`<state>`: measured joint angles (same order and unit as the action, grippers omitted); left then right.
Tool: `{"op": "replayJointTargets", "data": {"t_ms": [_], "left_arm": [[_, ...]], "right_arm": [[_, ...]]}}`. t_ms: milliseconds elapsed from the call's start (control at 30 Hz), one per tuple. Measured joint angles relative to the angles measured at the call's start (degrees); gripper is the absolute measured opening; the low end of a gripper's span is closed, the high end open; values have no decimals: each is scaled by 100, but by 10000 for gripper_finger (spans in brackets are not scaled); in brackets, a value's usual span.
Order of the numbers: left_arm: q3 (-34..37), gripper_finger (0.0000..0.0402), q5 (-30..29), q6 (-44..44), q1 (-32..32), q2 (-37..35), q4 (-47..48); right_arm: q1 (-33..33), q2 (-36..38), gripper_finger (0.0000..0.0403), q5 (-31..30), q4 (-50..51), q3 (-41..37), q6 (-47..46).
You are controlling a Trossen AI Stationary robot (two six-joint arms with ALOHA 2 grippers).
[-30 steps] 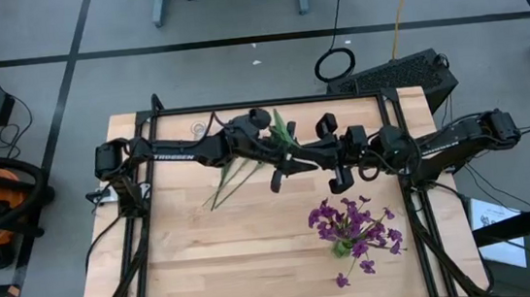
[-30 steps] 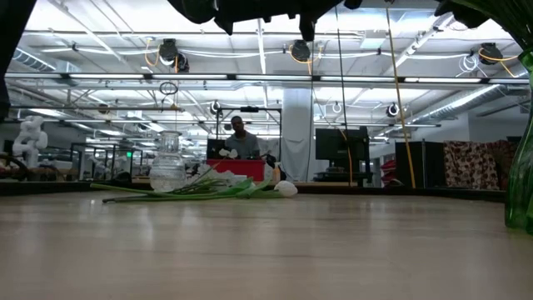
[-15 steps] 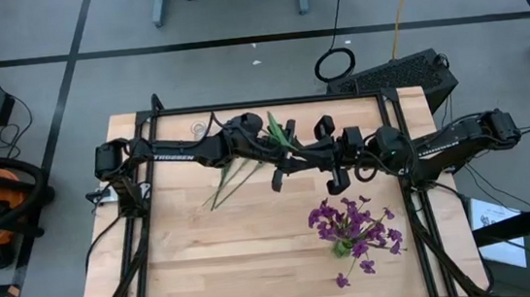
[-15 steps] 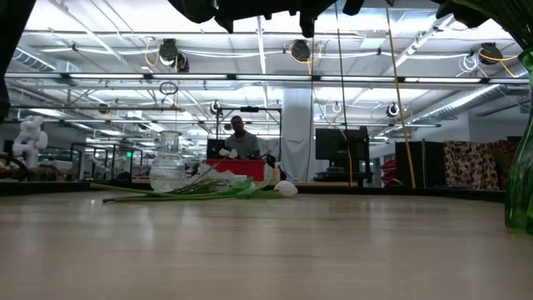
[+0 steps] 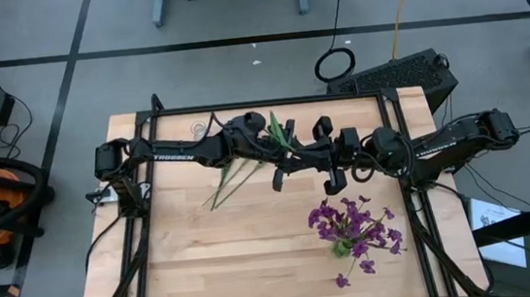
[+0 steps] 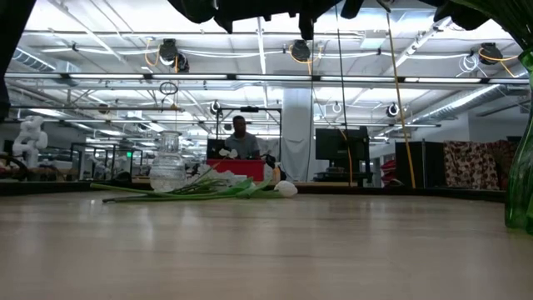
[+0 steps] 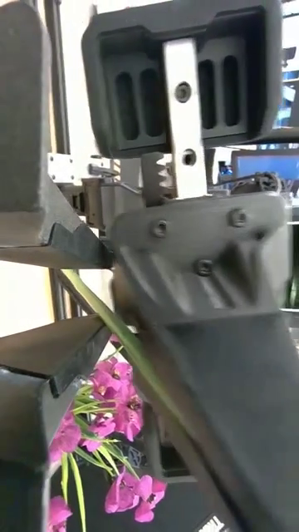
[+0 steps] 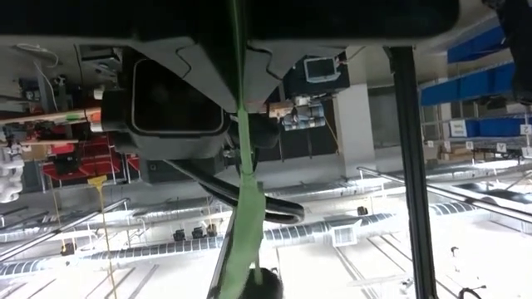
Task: Sort flowers into vase by color
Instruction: Put the black tulip into the green vase
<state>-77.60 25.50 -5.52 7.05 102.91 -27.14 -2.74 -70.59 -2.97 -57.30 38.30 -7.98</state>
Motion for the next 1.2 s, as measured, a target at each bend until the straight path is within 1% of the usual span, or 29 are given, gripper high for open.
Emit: {"op": "replayJointTargets", "data": {"t_ms": [267,500,567,633,767,833,1033,1100,1200], "left_arm": [[0,107,-51,-17,0,0,94],[0,106,-73,-14,-1,0,-13],[0,97,-75,-12,-2,0,-78],[0,80,-105,-11,-4,0,-84],[-2,29,-108,-8,21,0,-58],[-2,10,40,-10,32,0,-57],[-2,8,181,-58,28,0,-26],[-2,4,197,-114,28,0,-13],[4,4,206,-148,28,0,-14]], "right_arm": [[0,11,4,-2,-76,0,102],[-4,17,4,1,2,0,137],[-4,17,4,3,6,0,137],[-4,20,4,5,5,0,139],[-21,20,4,-16,11,0,144],[-32,20,4,-44,11,0,161],[-44,20,5,-13,49,0,161],[-76,20,13,-45,62,0,135],[-112,20,35,-76,66,0,57]]}}
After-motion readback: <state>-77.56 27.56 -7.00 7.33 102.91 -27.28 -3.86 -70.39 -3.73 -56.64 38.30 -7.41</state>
